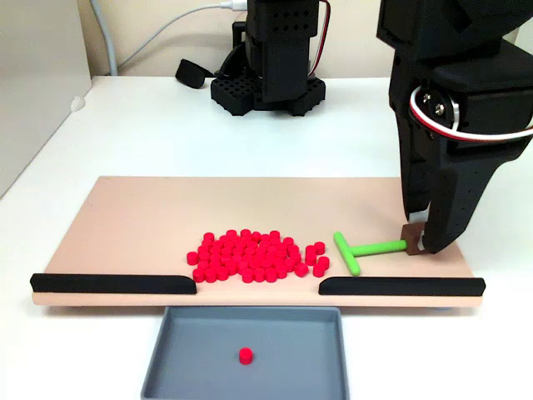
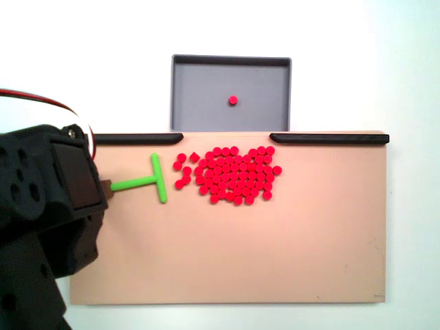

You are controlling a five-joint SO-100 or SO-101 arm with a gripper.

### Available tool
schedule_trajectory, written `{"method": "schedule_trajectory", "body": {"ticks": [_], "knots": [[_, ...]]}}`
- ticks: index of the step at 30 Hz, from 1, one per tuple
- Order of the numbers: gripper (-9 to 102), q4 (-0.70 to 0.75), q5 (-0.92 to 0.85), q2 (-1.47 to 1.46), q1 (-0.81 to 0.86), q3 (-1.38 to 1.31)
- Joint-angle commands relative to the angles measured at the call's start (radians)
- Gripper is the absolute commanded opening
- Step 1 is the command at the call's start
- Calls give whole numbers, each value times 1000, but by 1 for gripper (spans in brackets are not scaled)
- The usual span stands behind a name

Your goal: Gather the left side granules

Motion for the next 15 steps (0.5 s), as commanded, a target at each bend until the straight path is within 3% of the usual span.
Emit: {"method": "schedule_trajectory", "body": {"ticks": [1,15], "knots": [[0,3,-15,5,20,-31],[0,8,26,-21,52,-31]]}}
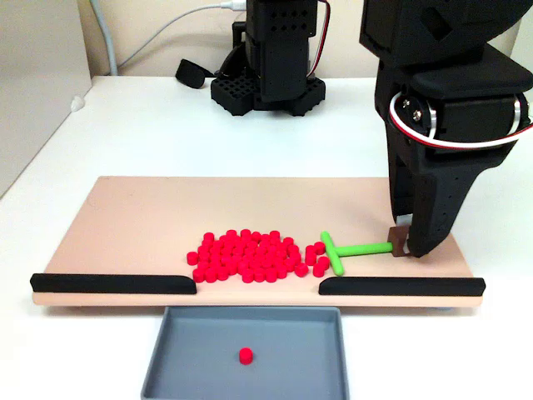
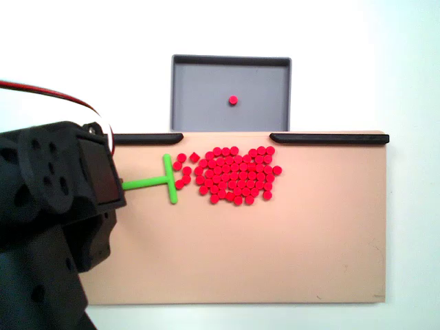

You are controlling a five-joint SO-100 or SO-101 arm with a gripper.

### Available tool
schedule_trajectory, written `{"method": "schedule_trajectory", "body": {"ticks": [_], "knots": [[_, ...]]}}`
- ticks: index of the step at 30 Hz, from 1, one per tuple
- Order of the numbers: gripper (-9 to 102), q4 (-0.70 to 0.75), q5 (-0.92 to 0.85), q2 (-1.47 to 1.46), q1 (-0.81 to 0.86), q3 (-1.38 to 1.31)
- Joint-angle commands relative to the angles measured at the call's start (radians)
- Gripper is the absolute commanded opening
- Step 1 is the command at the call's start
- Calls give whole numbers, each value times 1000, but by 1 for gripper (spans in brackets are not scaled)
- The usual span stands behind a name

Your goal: Gather the left side granules

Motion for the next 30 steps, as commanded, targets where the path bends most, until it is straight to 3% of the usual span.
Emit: {"method": "schedule_trajectory", "body": {"ticks": [1,30], "knots": [[0,-2,5,0,15,-17],[0,-2,-26,-20,83,-15]]}}
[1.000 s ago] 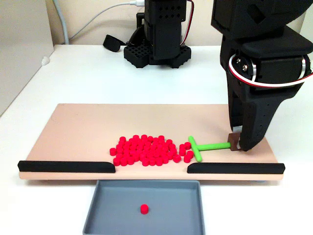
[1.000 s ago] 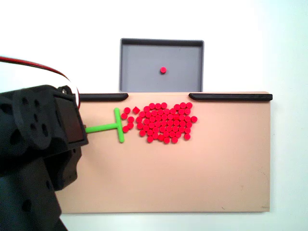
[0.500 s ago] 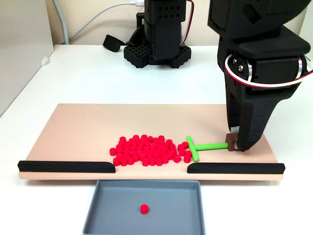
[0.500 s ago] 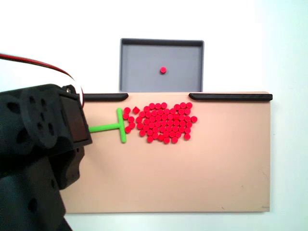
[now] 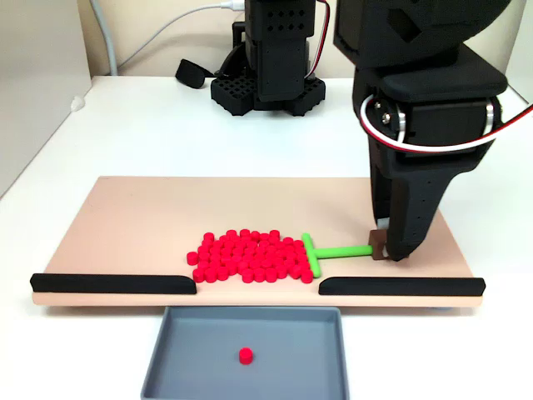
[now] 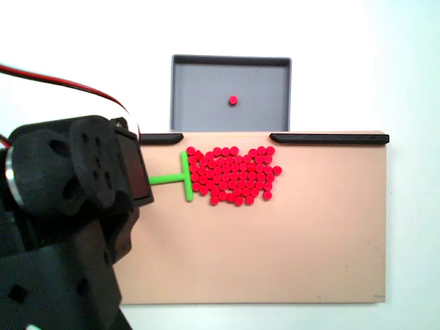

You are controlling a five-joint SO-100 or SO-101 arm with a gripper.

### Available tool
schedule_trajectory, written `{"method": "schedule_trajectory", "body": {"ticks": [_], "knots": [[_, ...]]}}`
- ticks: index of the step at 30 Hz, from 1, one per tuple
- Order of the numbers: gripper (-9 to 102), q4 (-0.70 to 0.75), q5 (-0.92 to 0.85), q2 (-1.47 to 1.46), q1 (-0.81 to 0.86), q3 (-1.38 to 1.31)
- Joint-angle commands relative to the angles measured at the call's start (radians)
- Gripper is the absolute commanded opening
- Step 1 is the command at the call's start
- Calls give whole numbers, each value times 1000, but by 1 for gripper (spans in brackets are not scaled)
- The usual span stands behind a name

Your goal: Gather the left side granules

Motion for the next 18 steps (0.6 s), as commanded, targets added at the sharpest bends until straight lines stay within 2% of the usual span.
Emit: {"method": "schedule_trajectory", "body": {"ticks": [1,18], "knots": [[0,-5,-11,-3,18,-5],[0,-5,-44,-3,49,-5]]}}
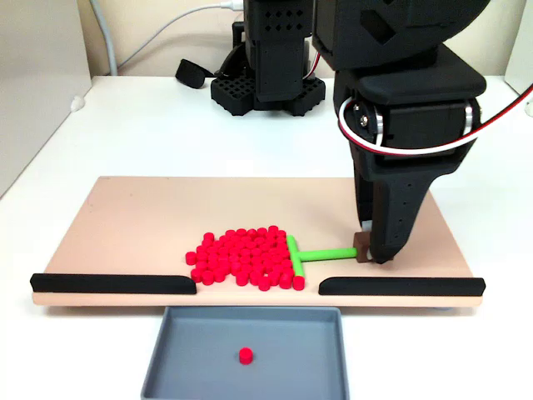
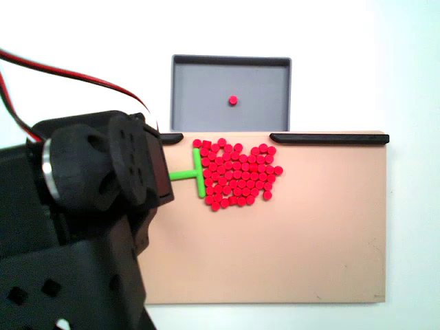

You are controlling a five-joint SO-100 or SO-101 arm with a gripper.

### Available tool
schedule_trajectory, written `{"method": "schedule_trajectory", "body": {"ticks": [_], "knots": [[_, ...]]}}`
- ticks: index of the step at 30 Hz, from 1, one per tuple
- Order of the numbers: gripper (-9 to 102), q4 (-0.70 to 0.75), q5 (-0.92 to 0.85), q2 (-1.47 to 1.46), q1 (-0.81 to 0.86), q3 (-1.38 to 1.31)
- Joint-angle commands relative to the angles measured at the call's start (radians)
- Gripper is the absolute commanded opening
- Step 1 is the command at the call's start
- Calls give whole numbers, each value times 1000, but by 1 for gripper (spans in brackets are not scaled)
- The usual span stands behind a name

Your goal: Gather the left side granules

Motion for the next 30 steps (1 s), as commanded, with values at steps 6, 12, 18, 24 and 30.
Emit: {"method": "schedule_trajectory", "body": {"ticks": [6,12,18,24,30], "knots": [[0,-6,-20,-5,25,-5],[0,-6,-15,3,15,-5],[0,-6,2,34,-14,6],[0,-6,31,66,-49,9],[0,-6,72,91,-104,9]]}}
